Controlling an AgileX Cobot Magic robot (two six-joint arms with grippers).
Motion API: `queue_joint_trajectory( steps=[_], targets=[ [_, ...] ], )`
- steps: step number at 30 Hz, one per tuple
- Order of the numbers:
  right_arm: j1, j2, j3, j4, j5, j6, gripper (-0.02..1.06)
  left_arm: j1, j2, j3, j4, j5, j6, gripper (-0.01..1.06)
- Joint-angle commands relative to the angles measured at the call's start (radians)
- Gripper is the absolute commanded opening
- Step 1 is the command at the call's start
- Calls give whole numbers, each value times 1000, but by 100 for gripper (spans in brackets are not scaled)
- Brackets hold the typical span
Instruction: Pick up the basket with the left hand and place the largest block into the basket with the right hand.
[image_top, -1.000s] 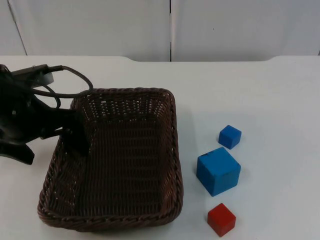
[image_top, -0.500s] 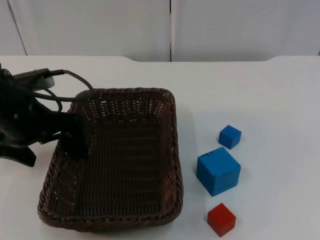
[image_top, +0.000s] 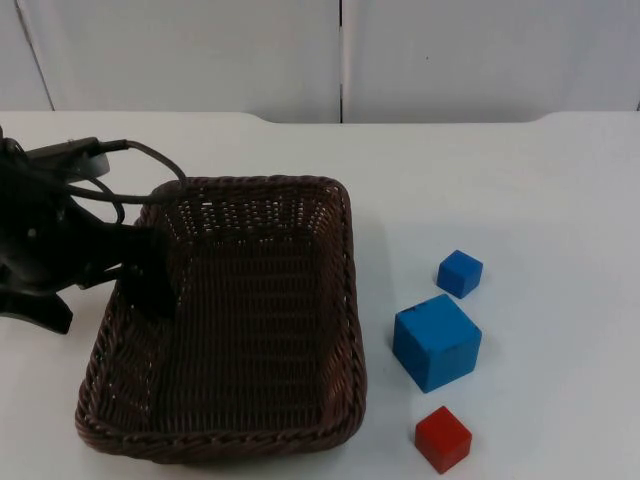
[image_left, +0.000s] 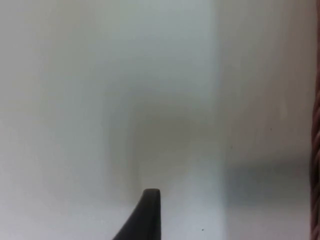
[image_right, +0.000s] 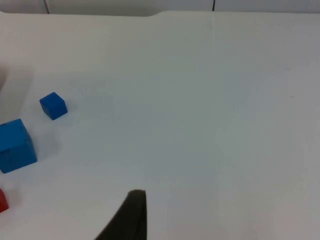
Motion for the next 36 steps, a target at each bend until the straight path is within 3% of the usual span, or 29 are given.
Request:
queue_joint_trajectory(
  steps=[1, 19, 24, 25, 29, 30, 33, 36],
  targets=[
    [-6, -3, 1, -1, -11, 2, 105, -5, -1, -4, -7, 7, 4, 92],
    [-6, -3, 1, -1, -11, 2, 105, -53, -1, -4, -12, -19, 23, 89],
    [-6, -3, 1, -1, -11, 2, 105, -53, 10, -4, -12, -12, 23, 60],
    [-6, -3, 1, -1, -11, 2, 105, -53, 10, -4, -12, -12, 23, 60],
    [-6, -3, 1, -1, -11, 2, 105, -53, 7, -4, -22, -9, 23, 25],
    [-6, -3, 1, -1, -11, 2, 105, -53, 7, -4, -22, -9, 23, 25],
    [-6, -3, 1, -3, -11, 1, 105, -49, 0, -4, -29, 3, 21, 0],
    [-6, -3, 1, -3, -11, 1, 105, -49, -13, -4, -27, 6, 16, 0]
  ],
)
